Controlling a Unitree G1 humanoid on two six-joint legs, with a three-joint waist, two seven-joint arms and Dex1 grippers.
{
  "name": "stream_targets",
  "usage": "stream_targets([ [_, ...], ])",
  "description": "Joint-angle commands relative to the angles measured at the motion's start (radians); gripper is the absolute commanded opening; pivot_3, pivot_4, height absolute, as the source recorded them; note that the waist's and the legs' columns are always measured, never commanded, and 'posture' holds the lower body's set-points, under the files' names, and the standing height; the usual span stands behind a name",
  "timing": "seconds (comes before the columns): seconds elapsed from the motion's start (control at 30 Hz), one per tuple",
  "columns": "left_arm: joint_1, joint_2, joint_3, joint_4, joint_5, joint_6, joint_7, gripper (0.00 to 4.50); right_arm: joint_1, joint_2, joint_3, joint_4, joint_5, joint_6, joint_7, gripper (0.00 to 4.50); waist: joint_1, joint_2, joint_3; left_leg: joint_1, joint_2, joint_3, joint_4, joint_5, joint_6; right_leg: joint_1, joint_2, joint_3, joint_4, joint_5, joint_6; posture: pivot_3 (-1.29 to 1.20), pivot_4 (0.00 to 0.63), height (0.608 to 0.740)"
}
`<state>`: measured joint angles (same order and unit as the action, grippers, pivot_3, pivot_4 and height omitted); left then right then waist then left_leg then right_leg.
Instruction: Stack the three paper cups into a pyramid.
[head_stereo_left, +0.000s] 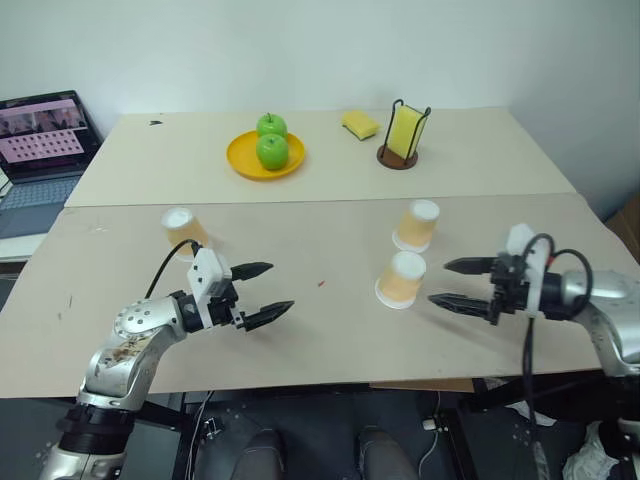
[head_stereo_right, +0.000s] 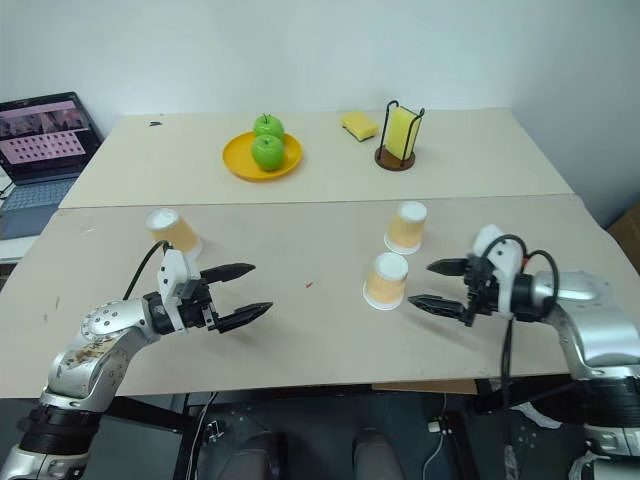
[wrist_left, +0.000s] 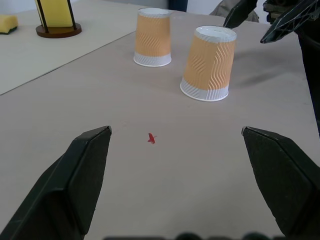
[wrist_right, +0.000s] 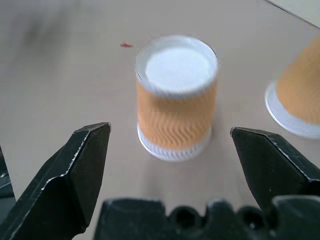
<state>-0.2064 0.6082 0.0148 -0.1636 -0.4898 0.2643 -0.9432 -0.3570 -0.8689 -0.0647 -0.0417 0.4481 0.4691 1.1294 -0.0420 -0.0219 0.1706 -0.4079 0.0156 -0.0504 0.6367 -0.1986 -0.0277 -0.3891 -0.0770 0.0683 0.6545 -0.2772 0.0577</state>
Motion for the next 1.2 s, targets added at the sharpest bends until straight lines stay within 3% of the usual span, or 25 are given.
stream_targets([
  [0.03,-0.008,0.005,0.022,-0.029,0.0,0.003,0.005,4.47,-0.051,0.014,0.012,-0.04,-0.022,-0.004,-0.032,4.5,0.008,0.0,0.0,0.0,0.0,0.0,0.0,0.0,0.0,0.0,0.0,0.0,0.0,0.0,0.0,0.0,0.15,0.732],
  [0.5,0.02,0.012,0.049,-0.085,-0.016,0.051,0.041,4.47,-0.203,0.102,0.115,0.113,-0.146,-0.1,-0.055,4.5,0.005,0.0,0.0,0.0,0.0,0.0,0.002,0.0,0.0,0.0,0.0,-0.001,0.001,0.0,0.0,0.0,0.15,0.732],
  [0.93,0.046,0.013,0.064,-0.112,-0.008,0.065,0.06,4.47,-0.262,0.148,0.135,0.174,-0.166,-0.122,-0.011,4.5,0.002,0.0,0.0,0.0,0.0,-0.001,0.002,0.0,0.0,0.0,0.0,-0.001,0.001,0.0,0.0,0.0,0.15,0.732],
  [1.03,0.053,0.012,0.061,-0.114,-0.004,0.062,0.062,4.5,-0.262,0.15,0.136,0.175,-0.167,-0.125,-0.002,3.82,0.003,0.0,0.0,0.0,0.0,-0.001,0.002,0.0,0.0,0.0,0.0,-0.001,0.001,0.0,0.0,0.0,0.15,0.732],
  [1.13,0.055,0.012,0.06,-0.116,-0.004,0.064,0.064,4.5,-0.265,0.156,0.139,0.179,-0.172,-0.127,-0.002,2.81,0.003,0.0,0.0,0.0,0.0,-0.001,0.002,0.0,0.0,0.0,0.0,-0.001,0.002,0.0,0.0,0.0,0.15,0.732],
  [1.2,0.054,0.013,0.06,-0.113,-0.003,0.064,0.063,4.5,-0.272,0.163,0.143,0.184,-0.178,-0.125,-0.006,2.75,0.001,0.0,0.0,0.0,0.0,-0.001,0.002,0.0,0.0,0.0,0.0,-0.001,0.002,0.0,0.0,0.0,0.15,0.732],
])
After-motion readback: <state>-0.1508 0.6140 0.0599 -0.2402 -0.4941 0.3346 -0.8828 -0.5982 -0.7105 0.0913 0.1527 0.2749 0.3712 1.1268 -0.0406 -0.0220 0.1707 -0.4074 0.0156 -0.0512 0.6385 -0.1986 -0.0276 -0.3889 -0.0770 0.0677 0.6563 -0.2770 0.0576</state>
